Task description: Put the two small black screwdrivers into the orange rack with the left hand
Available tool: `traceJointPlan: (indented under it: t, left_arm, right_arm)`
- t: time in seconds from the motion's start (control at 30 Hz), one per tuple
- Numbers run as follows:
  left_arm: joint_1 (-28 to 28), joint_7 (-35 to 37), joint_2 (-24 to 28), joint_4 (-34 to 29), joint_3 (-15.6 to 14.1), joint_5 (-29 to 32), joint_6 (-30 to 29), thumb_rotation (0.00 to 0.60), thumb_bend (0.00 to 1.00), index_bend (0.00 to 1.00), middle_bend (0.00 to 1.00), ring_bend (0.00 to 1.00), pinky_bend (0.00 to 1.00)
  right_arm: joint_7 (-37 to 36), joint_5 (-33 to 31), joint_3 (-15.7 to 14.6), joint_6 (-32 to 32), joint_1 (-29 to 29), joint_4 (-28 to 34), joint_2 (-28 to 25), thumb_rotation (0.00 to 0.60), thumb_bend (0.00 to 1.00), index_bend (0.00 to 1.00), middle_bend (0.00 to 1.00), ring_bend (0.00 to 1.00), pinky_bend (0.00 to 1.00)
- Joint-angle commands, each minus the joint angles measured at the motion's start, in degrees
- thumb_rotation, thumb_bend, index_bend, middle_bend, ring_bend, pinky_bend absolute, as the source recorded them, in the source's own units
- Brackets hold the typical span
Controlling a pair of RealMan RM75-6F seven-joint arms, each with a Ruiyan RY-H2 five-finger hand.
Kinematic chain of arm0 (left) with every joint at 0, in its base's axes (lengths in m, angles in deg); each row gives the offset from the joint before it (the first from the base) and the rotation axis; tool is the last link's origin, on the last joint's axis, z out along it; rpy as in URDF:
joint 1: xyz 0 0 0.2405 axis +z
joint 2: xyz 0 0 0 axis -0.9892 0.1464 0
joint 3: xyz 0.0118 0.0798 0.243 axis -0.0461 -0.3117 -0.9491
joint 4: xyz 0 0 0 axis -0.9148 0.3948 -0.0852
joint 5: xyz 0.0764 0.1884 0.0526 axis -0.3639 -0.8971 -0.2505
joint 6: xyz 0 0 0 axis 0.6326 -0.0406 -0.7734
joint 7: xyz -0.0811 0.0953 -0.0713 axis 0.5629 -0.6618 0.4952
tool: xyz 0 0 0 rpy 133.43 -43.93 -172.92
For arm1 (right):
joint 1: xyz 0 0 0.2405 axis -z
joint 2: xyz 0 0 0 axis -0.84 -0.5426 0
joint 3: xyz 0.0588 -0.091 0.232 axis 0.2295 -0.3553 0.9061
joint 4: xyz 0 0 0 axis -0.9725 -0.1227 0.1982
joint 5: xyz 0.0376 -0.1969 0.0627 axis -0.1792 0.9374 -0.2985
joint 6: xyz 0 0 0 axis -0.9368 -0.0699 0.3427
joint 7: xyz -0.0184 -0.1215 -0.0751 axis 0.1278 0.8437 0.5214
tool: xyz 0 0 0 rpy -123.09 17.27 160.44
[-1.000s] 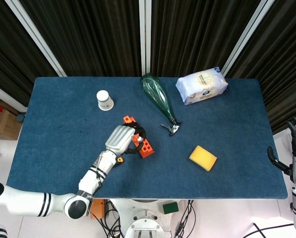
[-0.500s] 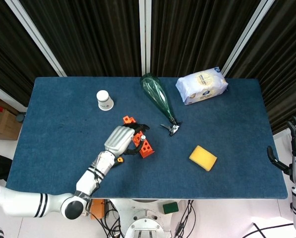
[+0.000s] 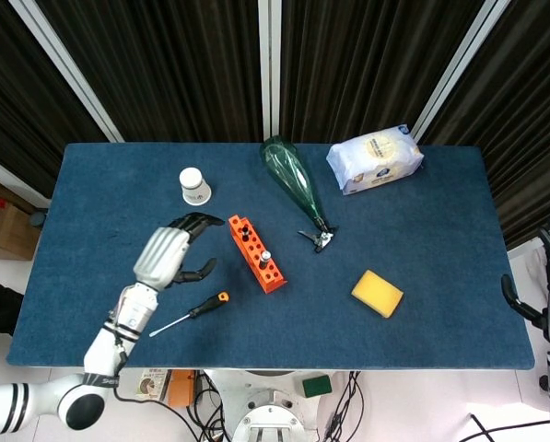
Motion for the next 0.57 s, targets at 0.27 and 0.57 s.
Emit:
traceJointPlan:
  t: [0.27, 0.57]
  left_arm:
    - [16.41, -6.13, 12.63, 15.66, -11.74, -9.40, -11.68, 0.445, 0.15, 0.15, 0.04, 0.00, 0.13]
    - [21.70, -3.05, 13.92, 16.77, -14.55, -9.45, -10.71, 0.361, 0.11, 0.10, 0.00, 0.00, 0.11]
  right_arm:
    - [13.10, -5.38, -4.26, 10.16, 2.13, 3.72, -5.32, 0.600, 0.35, 0.00, 0.00, 0.00, 0.00]
    - [20.31, -9.98, -5.44, 16.13, 2.61, 8.85, -8.24, 0.591, 0.37, 0.00, 0.00, 0.00, 0.00]
